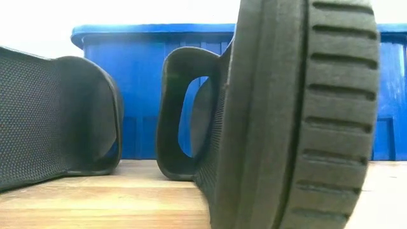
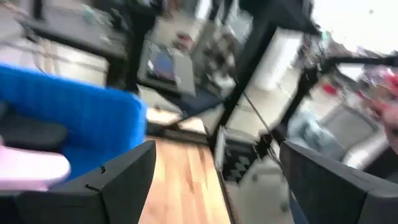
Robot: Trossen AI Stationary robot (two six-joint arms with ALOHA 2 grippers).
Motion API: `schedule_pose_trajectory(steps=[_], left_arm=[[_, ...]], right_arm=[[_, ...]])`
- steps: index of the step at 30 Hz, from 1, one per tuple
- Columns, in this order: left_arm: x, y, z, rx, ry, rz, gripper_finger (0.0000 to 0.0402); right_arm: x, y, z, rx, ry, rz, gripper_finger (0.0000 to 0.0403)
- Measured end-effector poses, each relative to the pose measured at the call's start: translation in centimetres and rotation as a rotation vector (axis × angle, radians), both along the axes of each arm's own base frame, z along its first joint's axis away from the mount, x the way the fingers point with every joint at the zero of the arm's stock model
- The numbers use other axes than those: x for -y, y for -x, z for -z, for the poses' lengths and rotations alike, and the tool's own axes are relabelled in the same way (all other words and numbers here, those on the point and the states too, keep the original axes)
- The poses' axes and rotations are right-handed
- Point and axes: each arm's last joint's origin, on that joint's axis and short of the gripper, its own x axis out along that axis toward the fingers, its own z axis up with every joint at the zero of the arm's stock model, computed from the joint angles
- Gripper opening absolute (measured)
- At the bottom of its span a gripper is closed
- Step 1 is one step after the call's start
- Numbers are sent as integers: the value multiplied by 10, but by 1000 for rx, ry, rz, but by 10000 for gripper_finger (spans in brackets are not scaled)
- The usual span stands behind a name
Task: Pick and place slides into bin
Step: Put the black slide into the blue bin
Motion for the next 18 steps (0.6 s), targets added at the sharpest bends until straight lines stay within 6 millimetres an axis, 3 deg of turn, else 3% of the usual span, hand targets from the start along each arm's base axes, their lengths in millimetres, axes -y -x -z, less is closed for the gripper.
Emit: schedule_pose_trajectory(steps=[6,10,12,15,18], left_arm=[[-5,-5,-4,59,-26,-173,327],[-6,-13,-5,94,-24,-269,327],[-6,-21,-3,104,-21,-296,327],[-3,-39,1,122,-15,-310,327],[1,-57,7,137,-7,-307,327]], right_arm=[[50,0,40,-39,-118,-90,190],[99,-1,71,21,-179,-139,166],[127,3,84,45,-187,-83,156],[162,18,96,73,-199,61,143],[172,53,93,197,-146,120,133]])
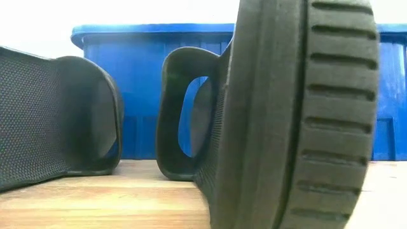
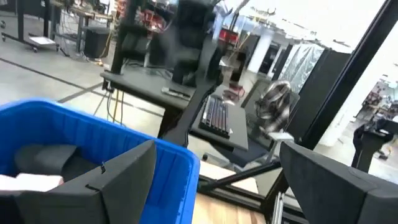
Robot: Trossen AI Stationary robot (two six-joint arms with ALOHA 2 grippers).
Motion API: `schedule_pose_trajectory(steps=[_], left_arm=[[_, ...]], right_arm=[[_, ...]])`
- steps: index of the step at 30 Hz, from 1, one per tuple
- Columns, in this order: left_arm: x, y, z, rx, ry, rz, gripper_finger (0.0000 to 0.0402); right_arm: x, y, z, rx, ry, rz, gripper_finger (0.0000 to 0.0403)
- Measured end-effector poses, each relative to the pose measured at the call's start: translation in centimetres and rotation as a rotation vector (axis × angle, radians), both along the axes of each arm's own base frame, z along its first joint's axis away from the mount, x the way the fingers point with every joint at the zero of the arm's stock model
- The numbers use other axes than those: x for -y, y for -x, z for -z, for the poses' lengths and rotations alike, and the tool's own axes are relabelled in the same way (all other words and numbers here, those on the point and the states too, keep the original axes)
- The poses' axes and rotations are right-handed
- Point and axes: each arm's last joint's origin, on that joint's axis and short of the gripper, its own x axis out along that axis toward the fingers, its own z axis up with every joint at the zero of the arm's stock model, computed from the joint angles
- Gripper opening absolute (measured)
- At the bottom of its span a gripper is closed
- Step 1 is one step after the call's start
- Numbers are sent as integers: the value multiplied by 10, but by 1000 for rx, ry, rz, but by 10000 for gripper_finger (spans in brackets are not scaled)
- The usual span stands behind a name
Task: Pick and place slides into bin
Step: Put the black slide into the blue bin
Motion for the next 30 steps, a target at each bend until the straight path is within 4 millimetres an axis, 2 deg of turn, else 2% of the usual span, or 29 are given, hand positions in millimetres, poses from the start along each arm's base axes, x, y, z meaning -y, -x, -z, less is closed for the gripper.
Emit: schedule_pose_trajectory(steps=[2,5,9,12,16,21,27,30], left_arm=[[4,-12,5,-25,-1,6,327],[10,-29,12,-54,-6,-3,327],[20,-46,12,-83,-14,18,327],[29,-50,9,-145,9,44,327],[33,-51,8,-233,173,55,327],[53,-53,19,-294,203,94,327],[79,-52,53,-507,278,6,327],[92,-56,67,-534,300,-27,327]], right_arm=[[-1,27,-5,90,56,68,127],[-4,56,3,118,101,204,119],[-8,78,22,89,92,269,112],[-11,89,32,77,62,271,108],[-12,97,42,78,38,284,103],[-13,98,44,82,49,283,98],[-11,92,45,60,46,281,96],[-10,89,46,47,37,283,98]])
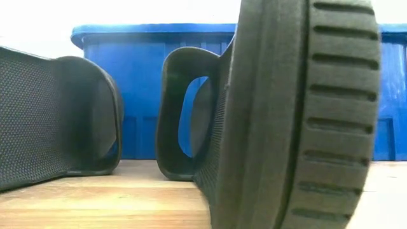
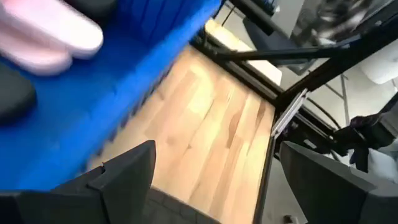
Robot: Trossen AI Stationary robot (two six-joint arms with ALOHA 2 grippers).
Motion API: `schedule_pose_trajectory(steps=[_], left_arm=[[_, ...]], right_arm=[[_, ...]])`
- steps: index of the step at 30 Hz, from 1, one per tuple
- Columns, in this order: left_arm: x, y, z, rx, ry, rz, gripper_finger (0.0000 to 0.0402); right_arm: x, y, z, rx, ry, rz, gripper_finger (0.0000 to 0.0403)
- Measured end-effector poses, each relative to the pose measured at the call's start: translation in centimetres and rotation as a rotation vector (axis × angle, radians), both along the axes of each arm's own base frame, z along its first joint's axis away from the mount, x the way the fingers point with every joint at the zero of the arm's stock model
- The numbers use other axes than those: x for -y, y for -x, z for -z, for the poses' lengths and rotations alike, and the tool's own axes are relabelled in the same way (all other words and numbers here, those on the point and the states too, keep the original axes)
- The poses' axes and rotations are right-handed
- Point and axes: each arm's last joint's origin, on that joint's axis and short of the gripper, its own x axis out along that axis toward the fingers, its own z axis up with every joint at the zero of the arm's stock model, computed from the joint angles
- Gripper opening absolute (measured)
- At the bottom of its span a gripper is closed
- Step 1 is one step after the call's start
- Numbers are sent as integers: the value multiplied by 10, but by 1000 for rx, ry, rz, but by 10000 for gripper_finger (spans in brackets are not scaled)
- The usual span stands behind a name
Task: Pick and place slides into bin
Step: Put the black slide into the blue bin
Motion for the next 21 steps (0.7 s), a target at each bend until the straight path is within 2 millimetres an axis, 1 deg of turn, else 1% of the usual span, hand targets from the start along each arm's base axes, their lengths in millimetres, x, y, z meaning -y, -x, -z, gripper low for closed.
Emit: schedule_pose_trajectory(steps=[5,7,13,18,21], left_arm=[[21,-5,17,-36,28,-1,327],[29,-6,26,-64,3,1,327],[53,-7,43,-77,-72,-8,327],[72,-2,58,-130,-105,36,327],[81,3,72,-202,-135,52,327]], right_arm=[[1,-5,2,-20,-82,-11,93],[2,-6,2,-26,-94,-12,91],[1,-6,2,-24,-80,-12,90],[1,-6,2,-25,-84,-12,93],[1,-6,2,-25,-85,-12,89]])
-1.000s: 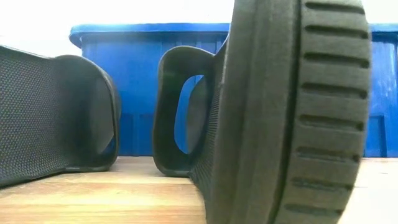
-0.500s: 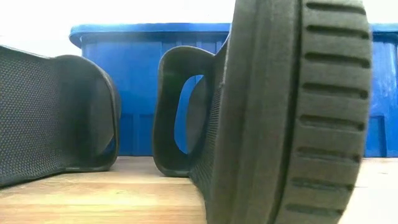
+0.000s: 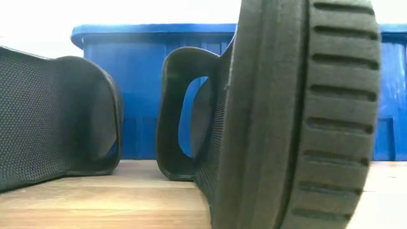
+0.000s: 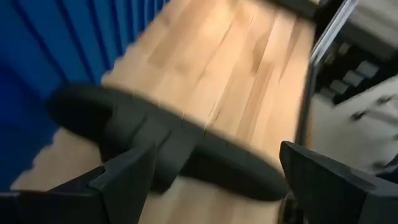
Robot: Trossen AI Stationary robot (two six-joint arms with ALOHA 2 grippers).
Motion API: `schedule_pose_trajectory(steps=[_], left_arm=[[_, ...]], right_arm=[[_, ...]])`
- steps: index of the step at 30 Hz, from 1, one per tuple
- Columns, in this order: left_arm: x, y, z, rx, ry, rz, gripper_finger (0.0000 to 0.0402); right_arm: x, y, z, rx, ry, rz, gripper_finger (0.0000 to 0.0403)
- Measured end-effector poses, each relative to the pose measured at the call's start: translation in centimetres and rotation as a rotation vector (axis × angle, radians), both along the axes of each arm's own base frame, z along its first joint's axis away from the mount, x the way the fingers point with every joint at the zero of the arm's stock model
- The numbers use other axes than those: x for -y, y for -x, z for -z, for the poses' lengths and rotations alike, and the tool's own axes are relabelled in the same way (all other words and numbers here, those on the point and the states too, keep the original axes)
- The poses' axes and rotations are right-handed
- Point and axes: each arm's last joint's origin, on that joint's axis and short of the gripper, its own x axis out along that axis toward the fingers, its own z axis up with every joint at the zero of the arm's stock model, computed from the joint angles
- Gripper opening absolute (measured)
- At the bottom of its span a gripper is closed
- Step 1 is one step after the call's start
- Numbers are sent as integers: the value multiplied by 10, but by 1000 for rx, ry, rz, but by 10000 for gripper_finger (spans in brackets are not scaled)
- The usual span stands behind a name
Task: Pick and place slides into bin
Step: Put the black slide into the blue bin
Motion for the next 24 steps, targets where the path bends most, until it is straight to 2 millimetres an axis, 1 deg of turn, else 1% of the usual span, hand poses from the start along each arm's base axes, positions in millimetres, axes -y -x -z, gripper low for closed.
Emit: schedule_pose_trajectory(steps=[4,7,10,14,19,24], left_arm=[[6,4,15,-87,-54,24,327],[10,3,23,-108,-70,29,327],[12,1,32,-130,-85,31,327],[14,-2,49,-175,-114,33,327],[14,-8,65,-201,-153,13,327],[15,-16,90,-238,-215,-15,327]], right_arm=[[0,0,0,0,0,0,84],[0,0,0,0,-8,-1,84],[0,0,0,-1,-19,-1,88],[0,0,0,-1,-19,-1,91],[0,0,0,-1,-19,-1,85],[0,0,0,-1,-19,-1,78]])
